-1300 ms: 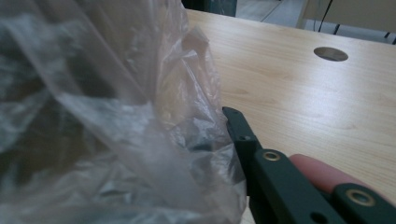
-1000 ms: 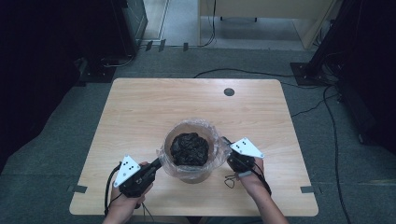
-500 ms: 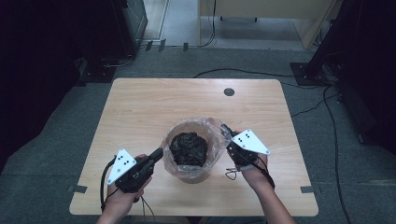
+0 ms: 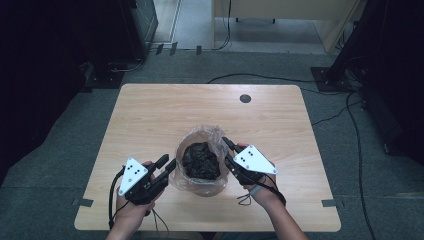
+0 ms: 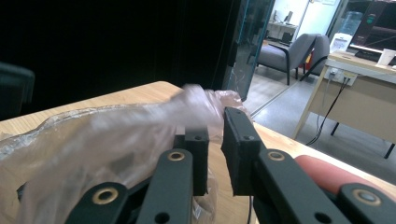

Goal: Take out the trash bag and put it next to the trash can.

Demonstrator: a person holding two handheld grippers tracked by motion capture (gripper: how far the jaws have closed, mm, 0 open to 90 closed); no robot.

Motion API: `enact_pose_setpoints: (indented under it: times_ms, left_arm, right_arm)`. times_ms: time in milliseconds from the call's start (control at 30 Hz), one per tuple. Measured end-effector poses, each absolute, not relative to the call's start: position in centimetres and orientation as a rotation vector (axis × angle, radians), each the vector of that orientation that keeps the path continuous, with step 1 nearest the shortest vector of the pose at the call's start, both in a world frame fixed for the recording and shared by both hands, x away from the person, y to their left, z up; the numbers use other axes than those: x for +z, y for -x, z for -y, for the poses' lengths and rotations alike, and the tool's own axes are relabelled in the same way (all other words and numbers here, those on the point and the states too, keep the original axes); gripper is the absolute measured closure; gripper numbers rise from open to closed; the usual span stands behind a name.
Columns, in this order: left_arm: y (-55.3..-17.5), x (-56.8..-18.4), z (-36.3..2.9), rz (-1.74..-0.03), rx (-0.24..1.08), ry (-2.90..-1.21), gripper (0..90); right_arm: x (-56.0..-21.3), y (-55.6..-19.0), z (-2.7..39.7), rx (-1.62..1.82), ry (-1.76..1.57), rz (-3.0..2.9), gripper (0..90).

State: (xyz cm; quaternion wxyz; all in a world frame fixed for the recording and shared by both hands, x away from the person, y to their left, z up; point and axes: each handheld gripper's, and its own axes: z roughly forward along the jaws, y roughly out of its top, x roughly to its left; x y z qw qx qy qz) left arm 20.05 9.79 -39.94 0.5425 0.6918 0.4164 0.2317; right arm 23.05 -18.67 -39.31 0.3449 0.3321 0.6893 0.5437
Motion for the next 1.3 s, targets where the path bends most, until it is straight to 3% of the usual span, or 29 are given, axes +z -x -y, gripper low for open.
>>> enact_pose_setpoints:
  times_ms: [67, 333, 467, 533, 667, 700, 900, 1133, 1267, 1300]
  left_arm:
    - [-20.0, -41.2, -10.3, -1.042, 0.533, -1.645, 52.3]
    - [-20.4, -44.5, -11.6, -1.16, 0.42, -1.627, 51.3]
    - [-21.1, -44.9, -11.6, -1.162, 0.282, -1.6, 59.3]
    - [-21.2, -45.1, -11.4, -1.176, 0.276, -1.611, 70.1]
    - [-21.3, -44.9, -11.5, -1.208, 0.301, -1.619, 88.6]
    - [-21.3, -44.6, -11.7, -1.198, 0.308, -1.62, 89.8]
    - [-21.1, -40.6, -11.7, -1.12, 0.437, -1.575, 90.0]
    - [-23.0, -36.5, -10.1, -1.067, 0.55, -1.559, 90.0]
    - [-24.0, -35.0, -8.6, -1.04, 0.564, -1.55, 90.0]
    - [-24.2, -34.7, -8.2, -1.033, 0.557, -1.551, 90.0]
  right_arm:
    - [-39.5, -23.0, 18.9, 1.414, -0.875, -1.782, 79.7]
    - [-40.8, -23.0, 19.7, 1.405, -0.933, -1.774, 79.3]
    - [-41.3, -23.0, 19.6, 1.407, -0.942, -1.774, 78.8]
    - [-41.4, -22.9, 19.6, 1.411, -0.945, -1.768, 78.1]
    - [-41.5, -22.7, 19.7, 1.415, -0.945, -1.761, 76.5]
    - [-41.5, -22.7, 19.8, 1.415, -0.944, -1.758, 76.4]
    - [-41.0, -22.9, 20.1, 1.411, -0.943, -1.738, 76.0]
    - [-40.0, -24.5, 20.1, 1.372, -0.967, -1.713, 69.3]
    - [-39.9, -25.2, 20.1, 1.381, -1.026, -1.68, 71.1]
    - [-39.9, -25.3, 20.0, 1.379, -1.029, -1.676, 75.8]
